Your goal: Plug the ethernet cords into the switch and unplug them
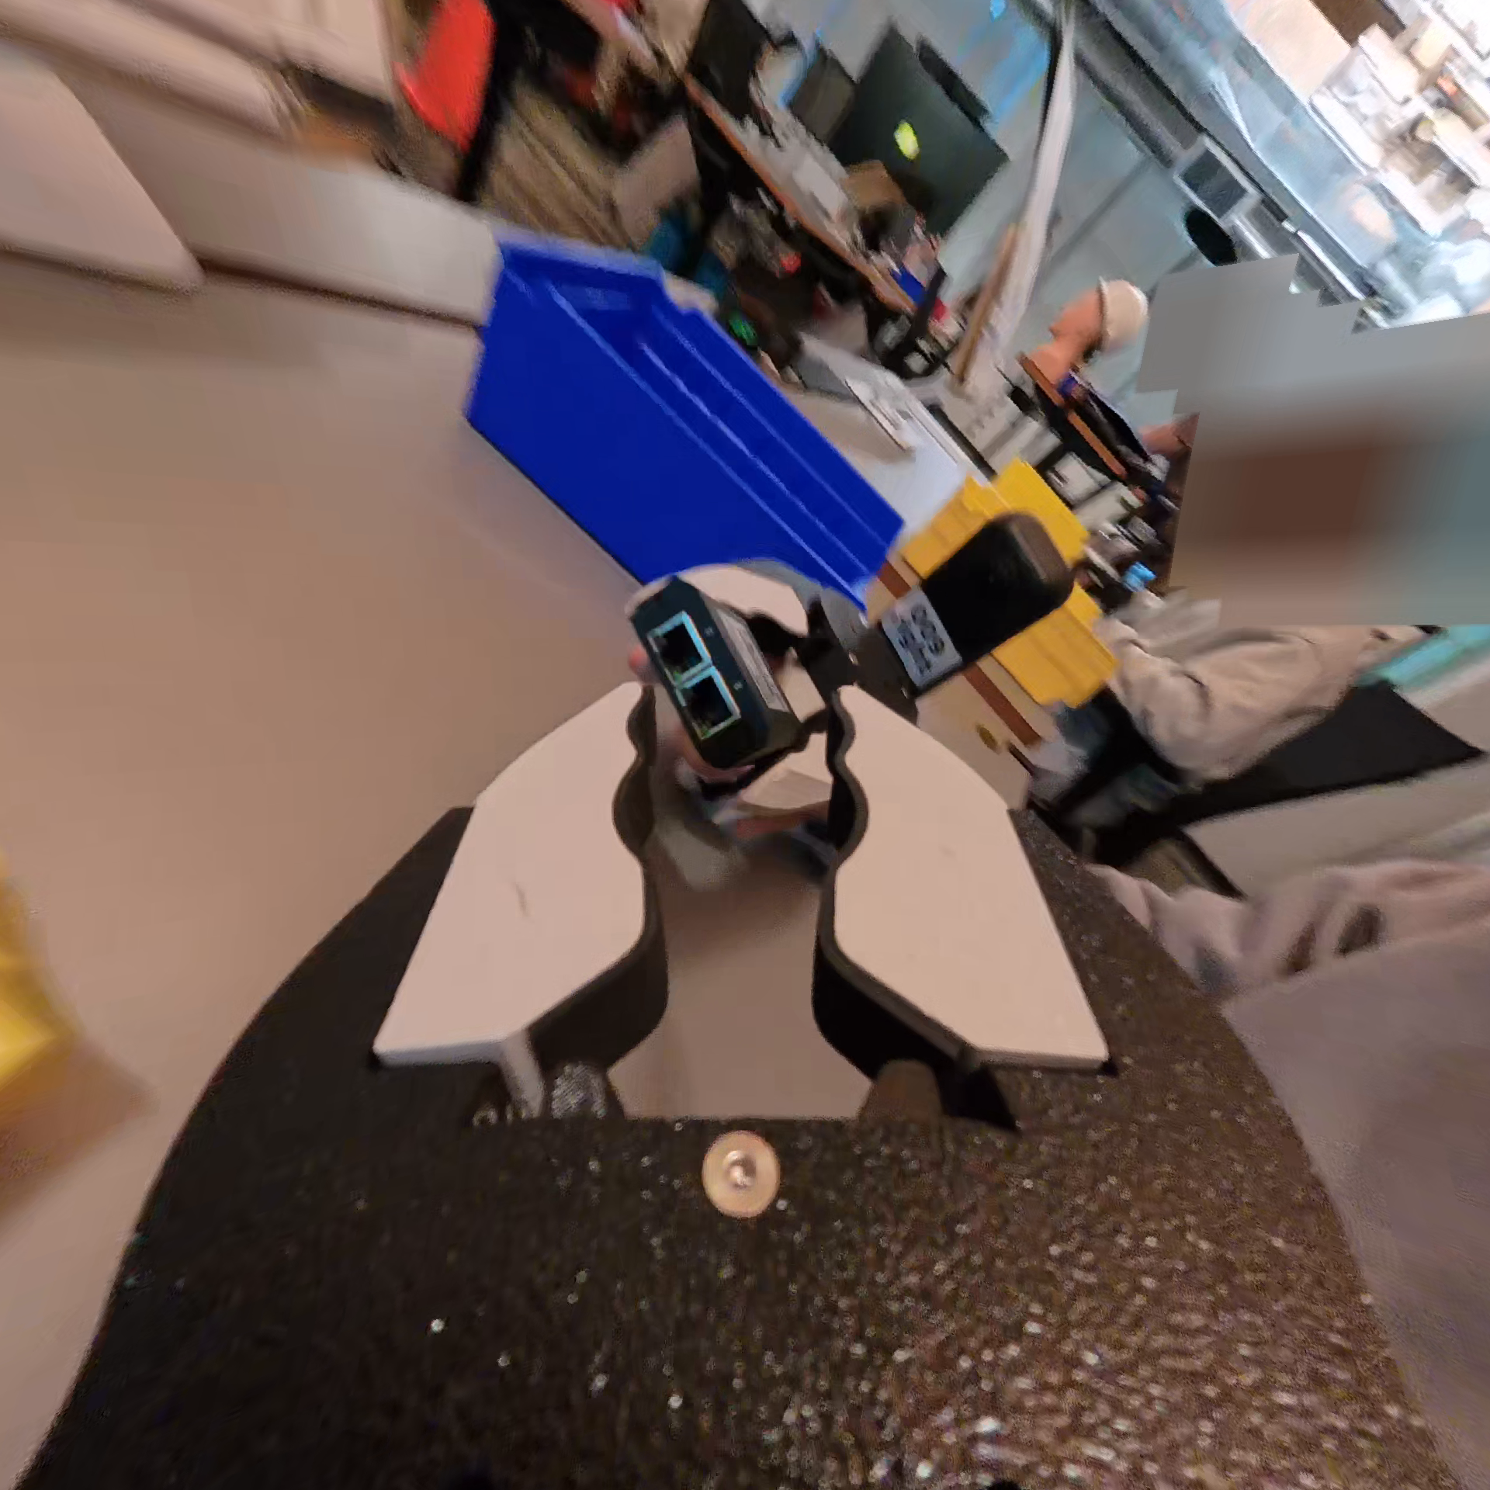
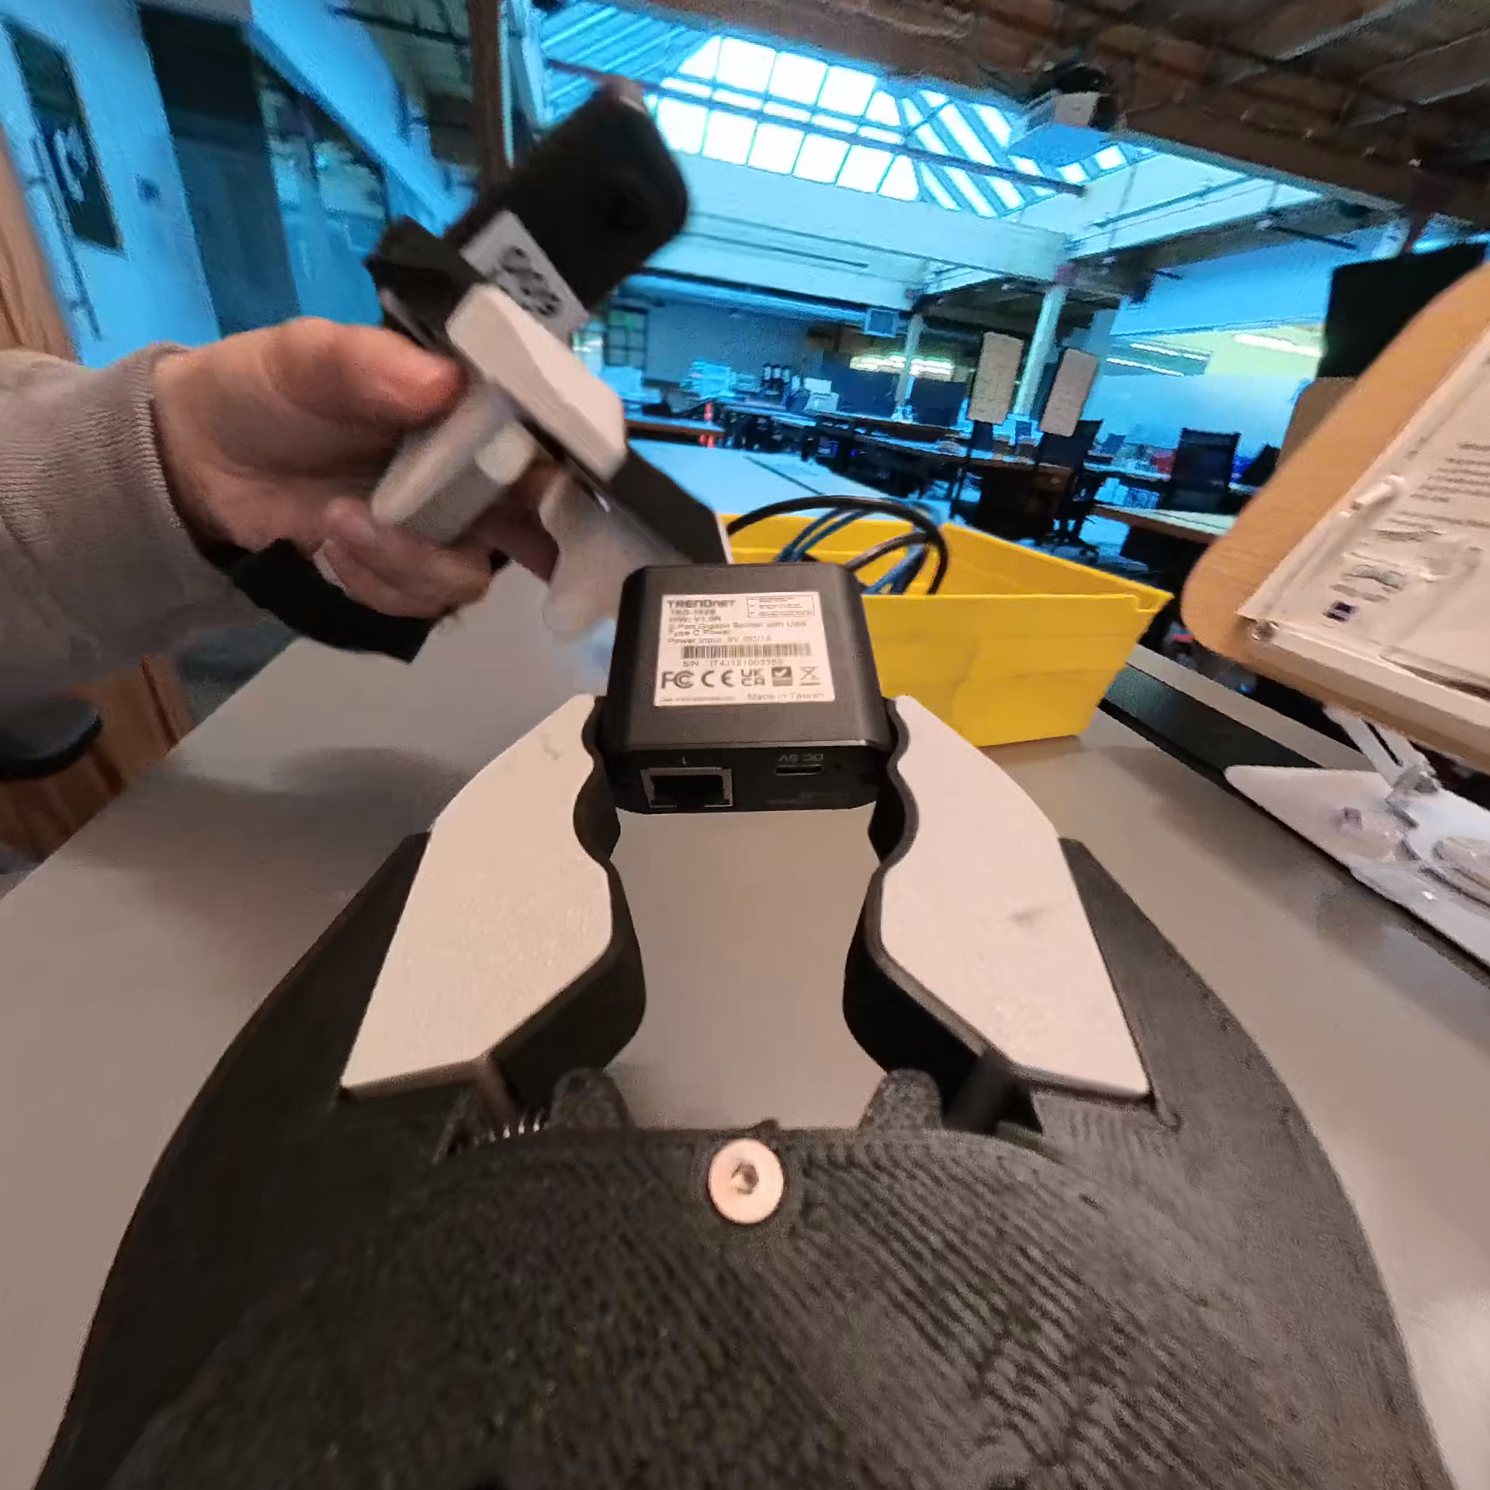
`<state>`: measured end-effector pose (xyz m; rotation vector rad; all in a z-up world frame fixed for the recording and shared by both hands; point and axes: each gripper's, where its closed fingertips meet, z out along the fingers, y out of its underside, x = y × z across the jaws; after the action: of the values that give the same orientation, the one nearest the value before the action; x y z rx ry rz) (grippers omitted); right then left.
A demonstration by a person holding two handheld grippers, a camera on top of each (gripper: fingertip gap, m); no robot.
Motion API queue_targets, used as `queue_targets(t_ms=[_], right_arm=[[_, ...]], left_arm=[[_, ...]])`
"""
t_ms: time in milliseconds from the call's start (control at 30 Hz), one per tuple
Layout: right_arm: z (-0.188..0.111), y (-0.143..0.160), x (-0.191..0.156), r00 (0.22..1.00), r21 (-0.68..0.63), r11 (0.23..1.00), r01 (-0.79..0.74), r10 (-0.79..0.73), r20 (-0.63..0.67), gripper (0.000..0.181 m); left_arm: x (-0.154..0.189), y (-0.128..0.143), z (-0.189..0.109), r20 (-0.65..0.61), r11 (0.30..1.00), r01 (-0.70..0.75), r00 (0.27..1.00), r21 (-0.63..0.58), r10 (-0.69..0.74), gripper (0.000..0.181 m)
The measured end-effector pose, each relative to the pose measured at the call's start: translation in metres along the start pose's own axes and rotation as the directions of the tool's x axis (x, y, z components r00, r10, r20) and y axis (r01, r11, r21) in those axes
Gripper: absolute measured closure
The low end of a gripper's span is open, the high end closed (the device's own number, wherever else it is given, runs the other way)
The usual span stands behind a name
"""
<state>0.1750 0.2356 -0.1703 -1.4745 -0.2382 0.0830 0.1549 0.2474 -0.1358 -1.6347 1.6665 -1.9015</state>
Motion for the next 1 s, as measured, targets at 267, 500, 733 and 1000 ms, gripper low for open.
queue_targets(t_ms=[267, 500, 733, 1000], right_arm=[[-0.015, -0.004, 0.027, 0.994, 0.067, 0.995, -0.069, 0.075, -0.085, 0.119], [-0.011, -0.003, 0.021, 0.998, 0.048, 0.998, -0.045, 0.048, -0.051, 0.119], [-0.012, -0.004, 0.020, 0.998, 0.056, 0.997, -0.047, 0.049, -0.044, 0.119], [-0.012, -0.004, 0.020, 0.998, 0.056, 0.997, -0.052, 0.055, -0.038, 0.119]], left_arm=[[-0.121, -0.071, -0.114, 0.652, 0.972, -0.182, 0.722, -0.147, 0.234, 0.137], [-0.203, -0.091, -0.114, 0.652, 0.994, 0.087, 0.758, -0.068, -0.021, 0.140], [-0.228, -0.054, -0.077, 0.647, 0.961, 0.182, 0.763, -0.206, -0.006, 0.147], [-0.200, -0.090, -0.092, 0.646, 0.993, -0.002, 0.759, -0.120, 0.079, 0.174]])
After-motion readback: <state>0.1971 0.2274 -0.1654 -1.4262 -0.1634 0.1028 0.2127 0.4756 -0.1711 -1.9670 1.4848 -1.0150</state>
